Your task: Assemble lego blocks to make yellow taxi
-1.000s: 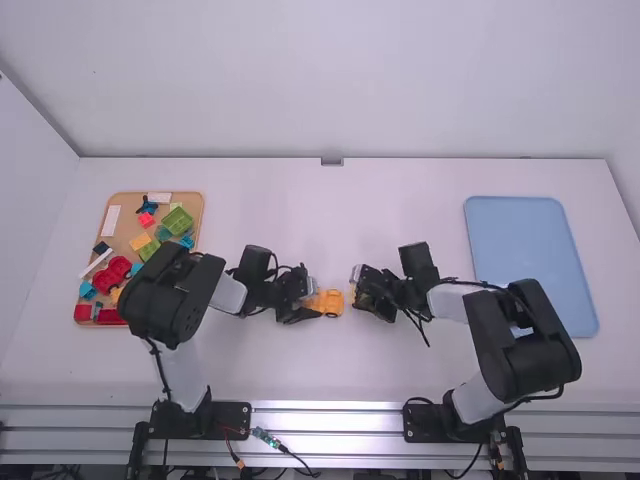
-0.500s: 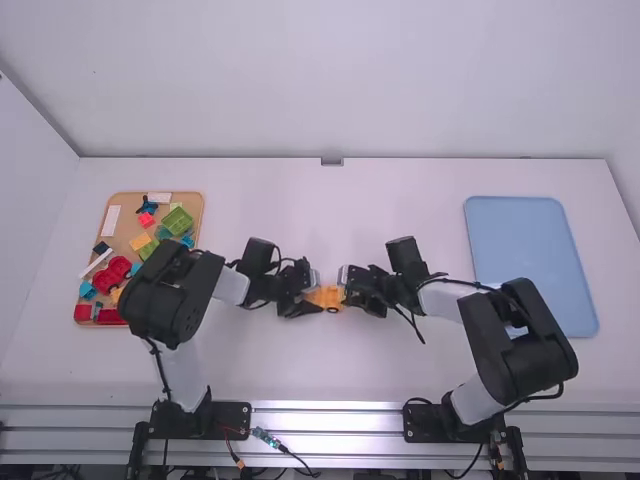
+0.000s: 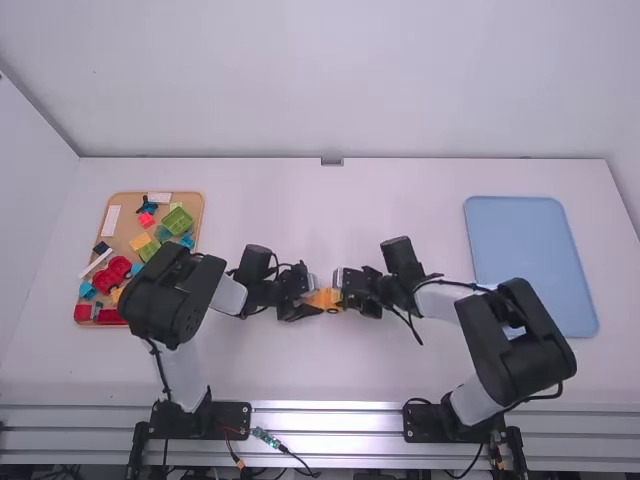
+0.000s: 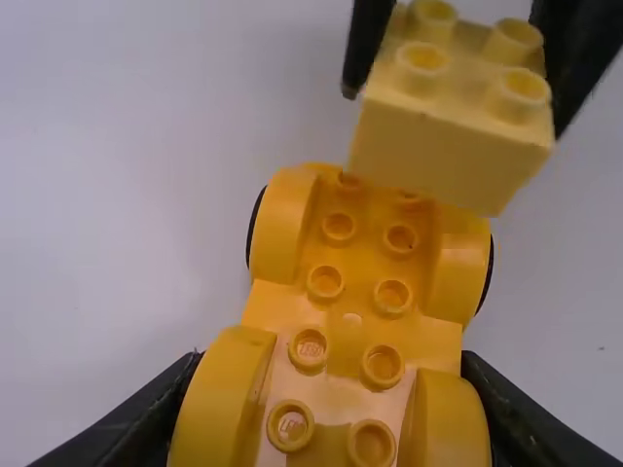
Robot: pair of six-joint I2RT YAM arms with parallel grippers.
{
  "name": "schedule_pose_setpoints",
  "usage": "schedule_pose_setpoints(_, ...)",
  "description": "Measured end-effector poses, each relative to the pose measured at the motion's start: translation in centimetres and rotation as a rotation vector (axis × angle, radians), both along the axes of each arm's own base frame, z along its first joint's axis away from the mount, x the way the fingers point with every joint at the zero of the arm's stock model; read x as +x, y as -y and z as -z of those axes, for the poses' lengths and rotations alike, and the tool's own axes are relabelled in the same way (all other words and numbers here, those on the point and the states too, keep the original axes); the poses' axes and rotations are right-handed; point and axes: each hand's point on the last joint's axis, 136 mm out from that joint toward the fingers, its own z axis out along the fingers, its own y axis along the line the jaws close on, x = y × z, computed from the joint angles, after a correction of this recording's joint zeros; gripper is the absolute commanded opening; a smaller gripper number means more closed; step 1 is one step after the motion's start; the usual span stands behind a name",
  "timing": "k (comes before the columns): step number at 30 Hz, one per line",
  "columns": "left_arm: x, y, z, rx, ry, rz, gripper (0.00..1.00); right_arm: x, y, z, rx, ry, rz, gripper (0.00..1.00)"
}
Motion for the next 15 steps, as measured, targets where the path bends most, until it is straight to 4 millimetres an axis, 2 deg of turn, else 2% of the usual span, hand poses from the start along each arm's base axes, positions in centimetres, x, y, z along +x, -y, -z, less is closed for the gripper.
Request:
schedule_pose_setpoints(4,0.0,0.1,-0.1,-0.002,-0.018,0.005,0.55,0.3,-0.8,-0.5,0.021,0.04,-0.016,0.0)
schedule_pose_setpoints(9,0.0,0.1,-0.1,-0.004,-0.011,0.006,0.52,0.4,-0.9,-0.3,0.022,0.04,-0.017,0.0)
schedule_pose_setpoints(15,-0.4,0.0,0.0,-0.007,0.02,0.003,0.53,0.3,-1.0,0.8,0.024,0.016,-0.025,0.0)
